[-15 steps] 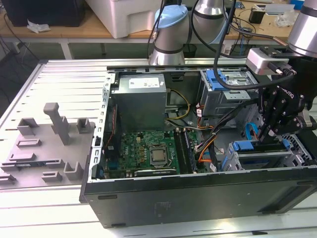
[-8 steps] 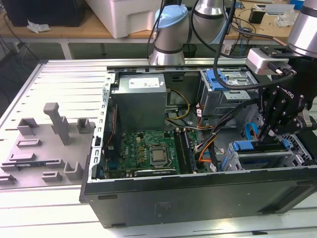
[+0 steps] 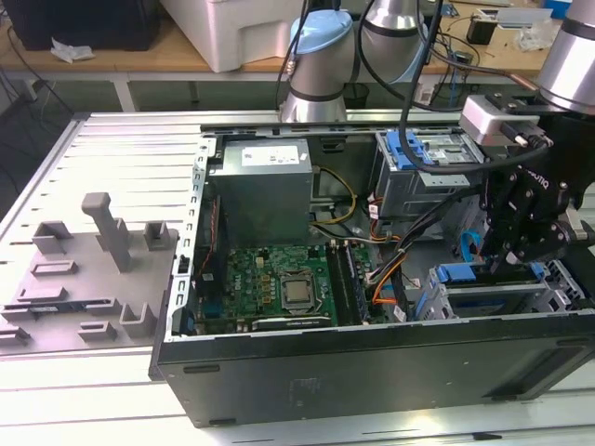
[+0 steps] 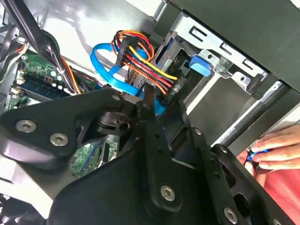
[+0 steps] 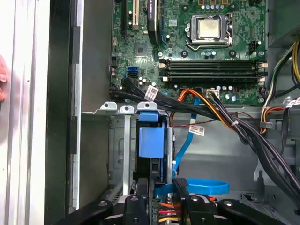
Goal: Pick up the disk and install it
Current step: 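Insert the second disk wire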
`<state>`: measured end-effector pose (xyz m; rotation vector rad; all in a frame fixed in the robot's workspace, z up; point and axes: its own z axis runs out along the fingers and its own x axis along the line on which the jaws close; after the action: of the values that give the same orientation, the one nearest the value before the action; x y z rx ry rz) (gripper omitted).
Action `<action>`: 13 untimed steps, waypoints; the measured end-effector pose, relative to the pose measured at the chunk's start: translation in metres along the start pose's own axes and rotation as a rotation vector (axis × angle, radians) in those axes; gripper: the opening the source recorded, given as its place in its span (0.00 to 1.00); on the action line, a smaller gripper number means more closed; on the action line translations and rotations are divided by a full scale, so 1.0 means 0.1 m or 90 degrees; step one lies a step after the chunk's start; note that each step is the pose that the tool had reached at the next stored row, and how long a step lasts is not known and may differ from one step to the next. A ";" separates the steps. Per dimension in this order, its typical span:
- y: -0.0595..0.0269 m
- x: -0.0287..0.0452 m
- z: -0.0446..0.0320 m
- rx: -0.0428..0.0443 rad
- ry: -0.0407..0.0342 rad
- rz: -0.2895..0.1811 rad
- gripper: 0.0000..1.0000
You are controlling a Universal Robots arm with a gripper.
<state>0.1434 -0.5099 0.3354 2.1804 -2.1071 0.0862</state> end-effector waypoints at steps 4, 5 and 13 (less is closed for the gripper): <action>0.003 0.008 -0.070 0.0000 0.0000 0.000 0.36; 0.005 0.012 -0.114 0.0000 -0.0001 0.000 0.36; 0.014 0.038 -0.366 0.0000 0.0001 0.000 0.36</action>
<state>0.1434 -0.5094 0.3722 2.1803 -2.1072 0.0863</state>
